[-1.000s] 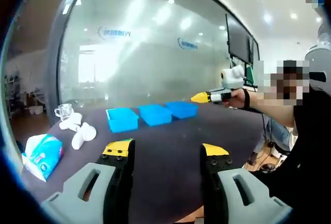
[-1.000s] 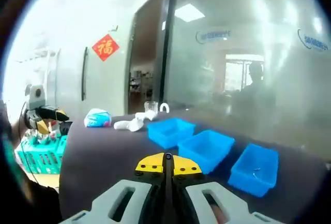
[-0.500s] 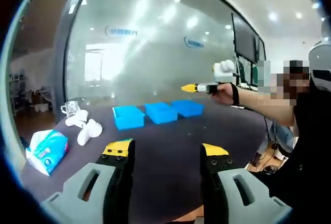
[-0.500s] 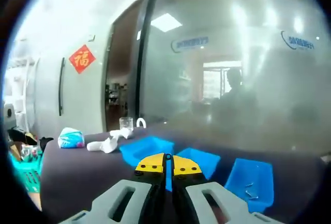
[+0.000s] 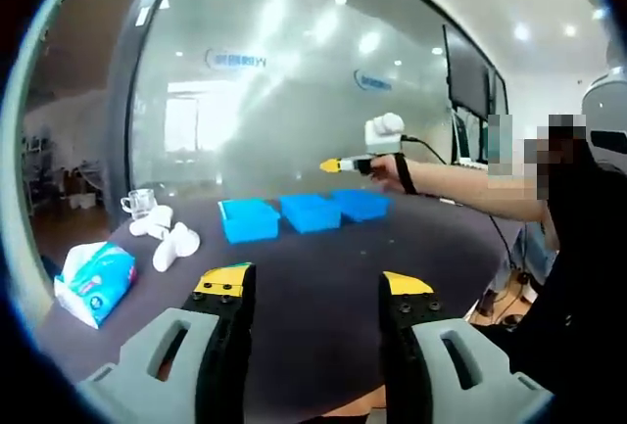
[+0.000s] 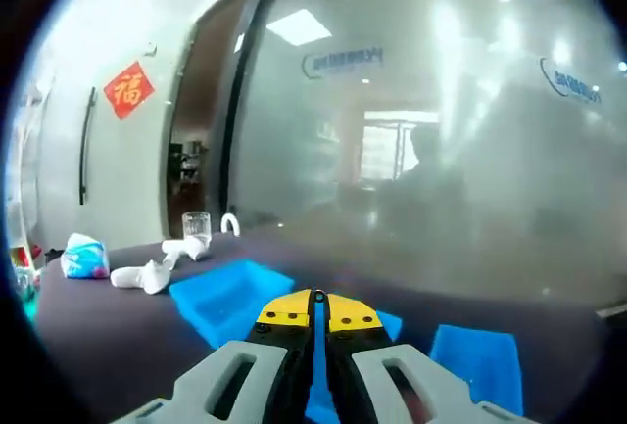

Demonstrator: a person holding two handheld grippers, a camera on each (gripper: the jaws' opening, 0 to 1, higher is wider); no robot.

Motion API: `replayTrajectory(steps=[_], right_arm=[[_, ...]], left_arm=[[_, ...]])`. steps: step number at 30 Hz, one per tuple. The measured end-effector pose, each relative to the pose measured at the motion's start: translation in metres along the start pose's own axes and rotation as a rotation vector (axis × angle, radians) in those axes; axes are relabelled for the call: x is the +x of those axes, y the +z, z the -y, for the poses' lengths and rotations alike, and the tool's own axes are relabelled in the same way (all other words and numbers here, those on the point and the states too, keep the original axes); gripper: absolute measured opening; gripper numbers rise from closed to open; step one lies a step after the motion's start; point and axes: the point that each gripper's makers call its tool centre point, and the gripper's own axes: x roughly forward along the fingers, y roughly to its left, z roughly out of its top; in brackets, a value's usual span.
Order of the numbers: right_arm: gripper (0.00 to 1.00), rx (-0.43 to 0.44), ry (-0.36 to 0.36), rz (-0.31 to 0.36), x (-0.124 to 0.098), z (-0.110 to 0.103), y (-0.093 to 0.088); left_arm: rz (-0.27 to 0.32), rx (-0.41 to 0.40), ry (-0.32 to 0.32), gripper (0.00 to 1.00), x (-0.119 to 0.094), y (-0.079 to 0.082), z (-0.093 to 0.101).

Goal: Sort the screws, nuts, and washers into the corresponding bins

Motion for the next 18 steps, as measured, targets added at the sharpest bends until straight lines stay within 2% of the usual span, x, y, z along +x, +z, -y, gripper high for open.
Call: replayTrajectory(steps=[6,14,18], right_arm=[[0.01,-0.005,-0.034,-0.019,0.016,0.001,-0.005],[0.01,-0.001,-0.031,-0.034,0.022,-0.004,-0.011],[0.09,-0.005,-0.036,-0.030,0.022,-0.004,-0.012]], left_arm=[[0.005,0.000,0.023,0.49,-0.003,0.003,-0.006],[0.004,-0.005,0.044,0.49,-0.006,0.002,-0.012],[0.003,-0.007,0.040,0.49,-0.006,0.001,-0.011]])
